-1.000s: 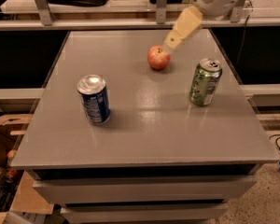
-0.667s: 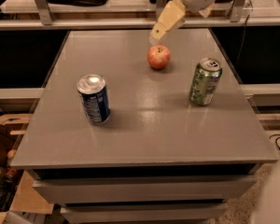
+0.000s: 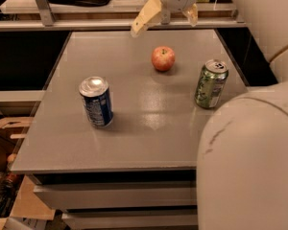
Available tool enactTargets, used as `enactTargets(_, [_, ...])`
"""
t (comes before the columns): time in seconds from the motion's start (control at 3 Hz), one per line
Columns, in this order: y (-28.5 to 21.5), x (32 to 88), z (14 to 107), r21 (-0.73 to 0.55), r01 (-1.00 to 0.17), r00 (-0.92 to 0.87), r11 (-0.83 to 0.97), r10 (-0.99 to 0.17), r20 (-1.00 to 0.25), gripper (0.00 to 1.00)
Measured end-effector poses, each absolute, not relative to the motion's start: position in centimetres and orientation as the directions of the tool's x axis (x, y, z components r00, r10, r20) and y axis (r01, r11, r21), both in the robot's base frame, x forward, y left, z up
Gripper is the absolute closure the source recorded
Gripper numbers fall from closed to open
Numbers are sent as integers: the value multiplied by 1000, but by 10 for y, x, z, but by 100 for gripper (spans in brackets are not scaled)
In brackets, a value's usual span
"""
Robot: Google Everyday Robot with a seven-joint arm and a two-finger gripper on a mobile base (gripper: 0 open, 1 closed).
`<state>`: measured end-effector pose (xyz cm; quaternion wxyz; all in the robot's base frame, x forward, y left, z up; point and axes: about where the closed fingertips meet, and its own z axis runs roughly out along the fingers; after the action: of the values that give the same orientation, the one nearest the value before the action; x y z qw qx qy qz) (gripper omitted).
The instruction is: Pick apple
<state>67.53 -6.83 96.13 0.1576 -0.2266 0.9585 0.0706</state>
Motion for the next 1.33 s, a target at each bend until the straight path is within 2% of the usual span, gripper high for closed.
enactTargets(0.67, [-61, 683, 933, 129, -142, -960, 981, -105, -260, 0])
enactTargets(1.33, [-48, 682, 904, 87, 25, -984, 996, 40, -172, 0])
